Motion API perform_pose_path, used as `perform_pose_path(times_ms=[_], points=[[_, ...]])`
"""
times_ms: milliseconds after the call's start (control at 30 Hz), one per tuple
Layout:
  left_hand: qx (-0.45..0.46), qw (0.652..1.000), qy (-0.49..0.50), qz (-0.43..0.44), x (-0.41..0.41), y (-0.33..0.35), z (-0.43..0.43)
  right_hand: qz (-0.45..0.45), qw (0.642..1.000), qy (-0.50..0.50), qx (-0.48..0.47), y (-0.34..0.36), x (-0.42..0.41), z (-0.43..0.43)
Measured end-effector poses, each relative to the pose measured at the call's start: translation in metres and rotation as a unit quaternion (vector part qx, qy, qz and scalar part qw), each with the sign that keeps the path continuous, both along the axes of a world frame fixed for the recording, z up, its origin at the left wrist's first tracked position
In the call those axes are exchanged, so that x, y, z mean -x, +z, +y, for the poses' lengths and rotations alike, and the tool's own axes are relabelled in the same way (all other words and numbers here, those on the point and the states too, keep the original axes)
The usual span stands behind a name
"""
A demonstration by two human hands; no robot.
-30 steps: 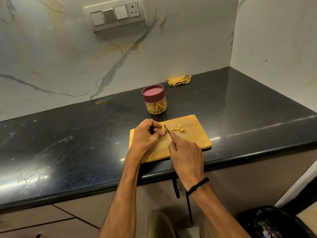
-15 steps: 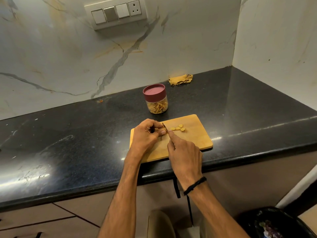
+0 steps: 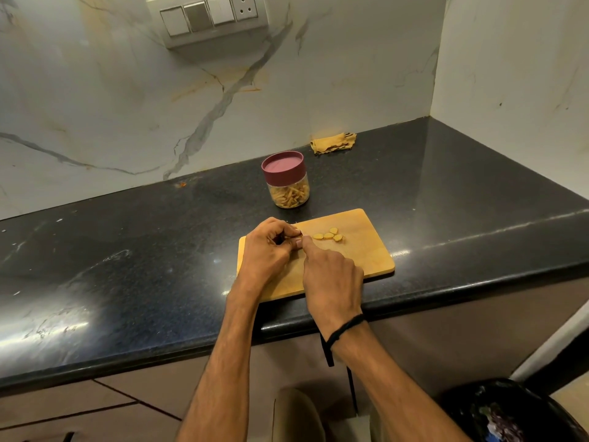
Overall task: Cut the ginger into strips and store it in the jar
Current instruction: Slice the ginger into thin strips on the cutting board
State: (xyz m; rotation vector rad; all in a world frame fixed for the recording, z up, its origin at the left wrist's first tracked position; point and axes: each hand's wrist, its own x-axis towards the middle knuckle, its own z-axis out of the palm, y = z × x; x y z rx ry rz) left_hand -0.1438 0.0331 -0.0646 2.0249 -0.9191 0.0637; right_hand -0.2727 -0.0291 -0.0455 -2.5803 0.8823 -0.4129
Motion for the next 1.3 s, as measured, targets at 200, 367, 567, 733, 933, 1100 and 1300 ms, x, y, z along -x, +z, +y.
perform_pose_path(times_ms=[200, 367, 567, 733, 933, 1100, 1300], points=[[-0.001, 1.0, 0.003, 0.006, 0.001, 0.001, -0.001, 0.036, 0.999, -0.001, 0.024, 0.001, 0.018, 0.006], [-0.007, 1.0, 0.004, -0.009, 0.002, 0.001, -0.002, 0.034, 0.999, 0.013, 0.016, 0.009, 0.002, -0.002], [-0.007, 1.0, 0.011, 0.002, -0.002, -0.001, -0.002, 0.044, 0.999, 0.014, 0.007, 0.002, 0.028, 0.003], [-0.016, 1.0, 0.015, 0.012, -0.001, -0.002, 0.0, -0.012, 1.0, -0.01, -0.024, 0.001, 0.037, -0.004], [-0.012, 1.0, 0.012, 0.021, 0.0, 0.0, 0.0, -0.048, 0.998, -0.009, -0.044, -0.001, 0.025, -0.005], [0.006, 0.999, 0.011, 0.037, 0.002, 0.001, 0.0, -0.027, 0.999, -0.001, -0.042, -0.002, 0.021, -0.003], [0.003, 0.999, 0.012, 0.041, -0.002, -0.001, 0.0, -0.032, 0.998, 0.006, -0.048, -0.001, 0.02, -0.002]])
